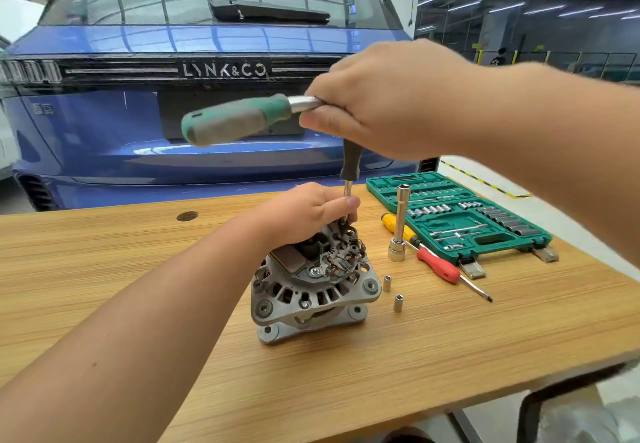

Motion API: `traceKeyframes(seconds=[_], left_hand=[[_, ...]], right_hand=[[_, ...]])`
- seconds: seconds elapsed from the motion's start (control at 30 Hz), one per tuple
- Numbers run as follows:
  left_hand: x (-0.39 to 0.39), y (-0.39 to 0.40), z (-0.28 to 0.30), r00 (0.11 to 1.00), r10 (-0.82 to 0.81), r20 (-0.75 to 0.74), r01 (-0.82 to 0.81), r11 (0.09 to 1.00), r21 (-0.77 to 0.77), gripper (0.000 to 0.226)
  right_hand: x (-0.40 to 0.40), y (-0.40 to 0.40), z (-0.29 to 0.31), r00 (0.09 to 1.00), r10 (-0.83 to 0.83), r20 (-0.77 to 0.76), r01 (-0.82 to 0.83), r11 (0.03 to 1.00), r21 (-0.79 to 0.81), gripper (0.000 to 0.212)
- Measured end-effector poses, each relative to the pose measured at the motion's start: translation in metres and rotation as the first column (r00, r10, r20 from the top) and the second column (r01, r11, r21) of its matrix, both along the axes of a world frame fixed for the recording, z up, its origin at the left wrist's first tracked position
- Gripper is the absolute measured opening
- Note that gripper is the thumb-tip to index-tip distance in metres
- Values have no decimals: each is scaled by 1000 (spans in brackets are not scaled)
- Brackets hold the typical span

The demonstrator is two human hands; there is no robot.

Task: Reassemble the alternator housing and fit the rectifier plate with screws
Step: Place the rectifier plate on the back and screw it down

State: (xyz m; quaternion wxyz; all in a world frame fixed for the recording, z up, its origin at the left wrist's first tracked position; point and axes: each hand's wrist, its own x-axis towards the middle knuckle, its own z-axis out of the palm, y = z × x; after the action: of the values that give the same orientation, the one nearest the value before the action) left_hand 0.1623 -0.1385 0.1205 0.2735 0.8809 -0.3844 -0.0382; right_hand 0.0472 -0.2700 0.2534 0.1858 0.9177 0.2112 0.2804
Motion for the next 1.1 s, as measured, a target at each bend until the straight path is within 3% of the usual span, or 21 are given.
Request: traceKeyframes(seconds=[0.1, 0.17, 0.2, 0.23, 0.3, 0.33, 0.4, 0.5, 0.6, 0.7, 0.8, 0.87, 0.93, 0.97, 1.03, 1.1], left_hand=[[0, -1, 0, 1000, -6, 19, 6, 1000, 20, 35], [-1, -1, 0, 1000, -5, 25, 5, 1000, 19, 33], [-1, -1, 0, 1000, -4, 24, 3, 1000, 12, 33], [-1, 0, 0, 1000, -2, 22, 2, 1000, 8, 32], [-1, 0, -1, 1000, -4, 19, 4, 1000, 6, 32], [-1, 0, 0, 1000, -3, 15, 3, 1000, 4, 32], [-1, 0, 0, 1000, -3, 11, 3, 1000, -2, 33], [-2, 0, 0, 1000, -9, 26, 9, 1000, 12, 34], [-3, 0, 0, 999, -2, 35, 1, 1000, 20, 32], [-2, 0, -1, 999, -6, 47, 5, 1000, 22, 32], [-1, 0, -1, 999, -10, 35, 9, 1000, 14, 34], [0, -1, -2, 1000, -6, 25, 6, 1000, 6, 35], [1, -1, -2, 999, -7, 33, 8, 1000, -10, 34], [1, -1, -3, 999, -11, 38, 11, 1000, -20, 33], [0, 0, -4, 999, -31, 28, 32, 999, -38, 26], [1, -1, -6, 998, -52, 18, 53, 997, -64, 25]], right_hand=[[6, 2, 13, 991, -68, -118, 81, 991, 107, 54], [12, 2, 16, 962, -80, -261, 168, 927, 335, 47], [14, 2, 15, 936, -24, -350, 215, 828, 518, 40], [15, 2, 12, 907, 84, -413, 265, 650, 712, 34], [13, 1, 5, 852, 388, -351, 334, 113, 936, 23], [12, 1, 0, 832, 497, -245, 351, -131, 927, 18], [10, 0, -13, 813, 582, -16, 344, -459, 819, 15], [9, 2, -28, 815, 486, 317, 254, -790, 558, 7], [10, 0, -42, 802, 362, 475, 173, -902, 397, 18], [10, 0, -63, 724, 404, 559, 20, -823, 568, 19], [16, -2, -78, 760, 360, 541, -274, -577, 769, 10], [20, -6, -85, 747, 271, 607, -536, -294, 791, 14], [25, -10, -91, 652, 252, 715, -755, 123, 645, 18], [28, -13, -94, 619, 267, 739, -781, 306, 544, 17], [30, -18, -91, 608, 290, 739, -744, 532, 403, 13], [29, -22, -83, 644, 302, 702, -682, 643, 349, 13]])
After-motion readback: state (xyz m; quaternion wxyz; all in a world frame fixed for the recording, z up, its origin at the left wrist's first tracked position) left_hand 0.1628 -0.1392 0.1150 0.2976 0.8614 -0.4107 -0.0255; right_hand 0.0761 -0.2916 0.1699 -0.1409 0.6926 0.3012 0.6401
